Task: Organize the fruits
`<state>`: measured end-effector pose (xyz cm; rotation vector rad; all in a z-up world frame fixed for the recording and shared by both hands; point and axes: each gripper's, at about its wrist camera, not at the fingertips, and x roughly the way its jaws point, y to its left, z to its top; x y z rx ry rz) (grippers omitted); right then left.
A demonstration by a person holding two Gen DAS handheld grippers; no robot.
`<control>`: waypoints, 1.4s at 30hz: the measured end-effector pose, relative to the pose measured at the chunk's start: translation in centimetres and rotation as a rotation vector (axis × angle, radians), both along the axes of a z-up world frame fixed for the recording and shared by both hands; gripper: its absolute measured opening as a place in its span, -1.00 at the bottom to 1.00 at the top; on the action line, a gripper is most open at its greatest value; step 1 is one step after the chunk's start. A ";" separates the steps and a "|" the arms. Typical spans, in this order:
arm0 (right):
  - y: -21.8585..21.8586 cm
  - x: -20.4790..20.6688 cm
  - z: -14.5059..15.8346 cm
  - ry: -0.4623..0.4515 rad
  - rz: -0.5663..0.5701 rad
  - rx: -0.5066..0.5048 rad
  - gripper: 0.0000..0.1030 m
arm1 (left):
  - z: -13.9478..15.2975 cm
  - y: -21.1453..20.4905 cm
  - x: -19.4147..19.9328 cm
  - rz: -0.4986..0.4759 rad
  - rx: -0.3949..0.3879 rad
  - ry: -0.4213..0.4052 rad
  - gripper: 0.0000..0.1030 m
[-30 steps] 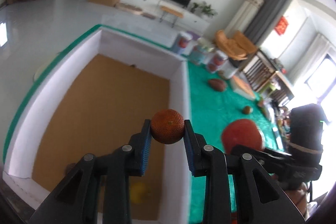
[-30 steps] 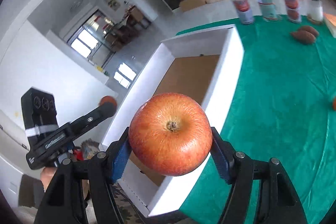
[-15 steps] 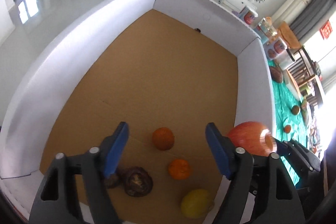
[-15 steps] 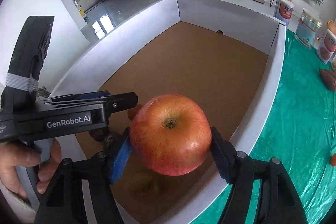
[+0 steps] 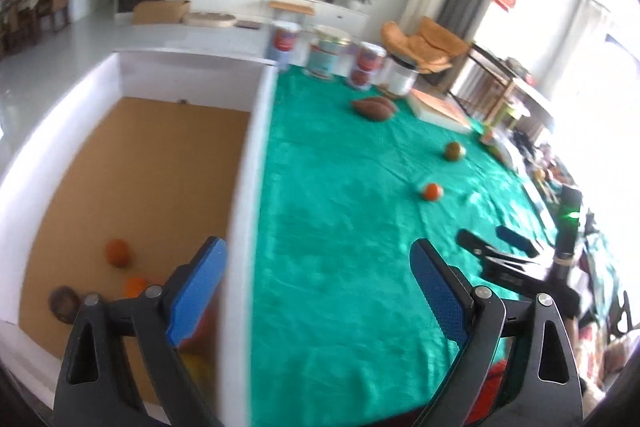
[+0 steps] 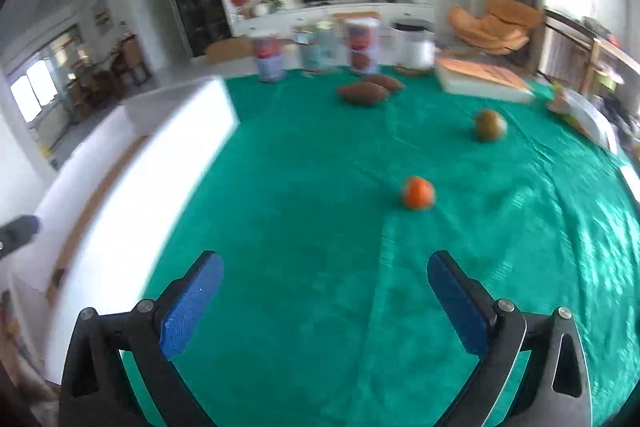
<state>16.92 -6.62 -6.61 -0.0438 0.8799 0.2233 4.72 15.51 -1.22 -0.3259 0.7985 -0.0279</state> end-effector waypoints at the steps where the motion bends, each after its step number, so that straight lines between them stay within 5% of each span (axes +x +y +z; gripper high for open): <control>1: -2.4 0.2 -1.0 0.009 -0.056 -0.025 0.97 | -0.1 -1.8 0.4 -0.048 -0.015 0.003 0.86; 4: -8.2 0.3 -3.2 0.050 -0.176 -0.048 0.97 | -1.3 -6.9 2.1 -0.146 -0.007 0.039 0.87; 9: -12.6 1.4 -4.4 0.112 -0.260 -0.043 0.97 | -5.8 -12.1 5.8 -0.154 0.123 0.057 0.87; 14: -12.2 3.3 -6.5 0.168 -0.282 -0.092 1.00 | -10.4 -13.1 9.9 -0.124 0.237 0.086 0.87; 19: -12.5 3.2 -6.6 0.159 -0.307 -0.085 1.00 | -13.5 -11.9 12.3 -0.072 0.264 0.140 0.87; 42: -12.4 3.4 -6.5 0.157 -0.309 -0.091 1.00 | -14.1 -12.3 12.8 -0.052 0.288 0.135 0.99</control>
